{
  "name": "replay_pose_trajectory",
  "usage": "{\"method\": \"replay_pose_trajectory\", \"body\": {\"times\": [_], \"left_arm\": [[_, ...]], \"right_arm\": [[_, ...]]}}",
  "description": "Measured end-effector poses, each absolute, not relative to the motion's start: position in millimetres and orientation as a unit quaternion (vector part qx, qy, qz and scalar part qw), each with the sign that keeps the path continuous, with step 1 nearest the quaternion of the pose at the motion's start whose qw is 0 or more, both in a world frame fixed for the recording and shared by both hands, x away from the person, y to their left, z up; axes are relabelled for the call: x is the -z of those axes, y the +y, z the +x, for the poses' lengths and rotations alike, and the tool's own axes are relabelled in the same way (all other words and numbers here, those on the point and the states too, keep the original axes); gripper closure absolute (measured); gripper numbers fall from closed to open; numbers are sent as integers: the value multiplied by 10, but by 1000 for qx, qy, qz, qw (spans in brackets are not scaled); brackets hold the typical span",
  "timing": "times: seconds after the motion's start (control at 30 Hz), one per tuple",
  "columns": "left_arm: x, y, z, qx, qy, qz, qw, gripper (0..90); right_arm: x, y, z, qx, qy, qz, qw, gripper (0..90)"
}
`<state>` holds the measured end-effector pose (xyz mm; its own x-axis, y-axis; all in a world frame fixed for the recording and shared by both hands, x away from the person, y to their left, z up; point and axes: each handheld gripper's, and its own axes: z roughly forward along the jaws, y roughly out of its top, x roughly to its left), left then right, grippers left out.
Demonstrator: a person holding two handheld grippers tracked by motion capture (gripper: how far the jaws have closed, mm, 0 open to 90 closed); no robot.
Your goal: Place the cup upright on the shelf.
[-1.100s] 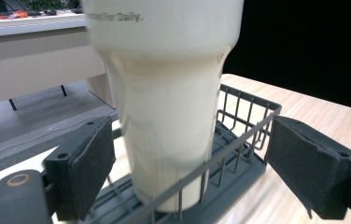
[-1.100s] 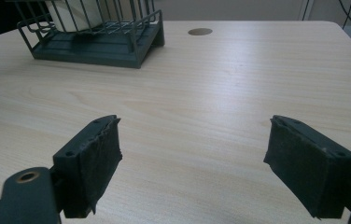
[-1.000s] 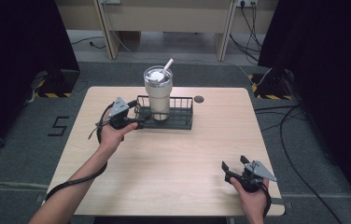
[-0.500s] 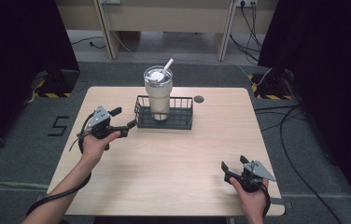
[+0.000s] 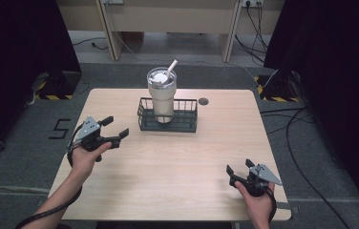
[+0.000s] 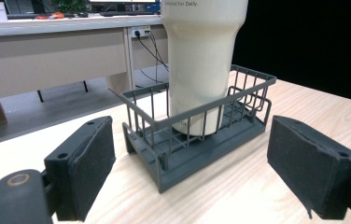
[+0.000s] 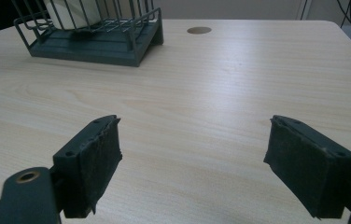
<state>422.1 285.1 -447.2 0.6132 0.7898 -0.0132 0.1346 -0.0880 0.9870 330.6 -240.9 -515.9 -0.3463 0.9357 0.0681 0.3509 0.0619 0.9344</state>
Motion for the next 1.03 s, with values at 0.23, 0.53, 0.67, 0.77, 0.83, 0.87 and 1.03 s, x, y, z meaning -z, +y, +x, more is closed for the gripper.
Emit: {"method": "replay_pose_trajectory", "body": {"times": [0.23,0.53,0.67,0.77,0.83,0.87,1.03], "left_arm": [[4556,3025,4034,-286,348,681,578,145],[4684,3203,3845,-290,362,677,571,145],[4798,3305,3741,-297,374,673,564,145],[4840,3343,3714,-291,382,670,566,146],[4872,3420,3667,-296,390,666,563,148],[4883,3443,3655,-298,393,664,562,148],[4905,3496,3645,-292,403,657,566,149]], "right_arm": [[5159,-2409,3307,-483,663,486,302,182],[5158,-2409,3309,-480,665,482,308,181],[5159,-2409,3309,-481,665,482,307,181],[5158,-2408,3308,-480,665,483,307,182],[5158,-2409,3306,-481,666,481,307,181],[5158,-2410,3305,-481,666,480,307,182],[5158,-2404,3309,-482,667,482,300,182]]}}
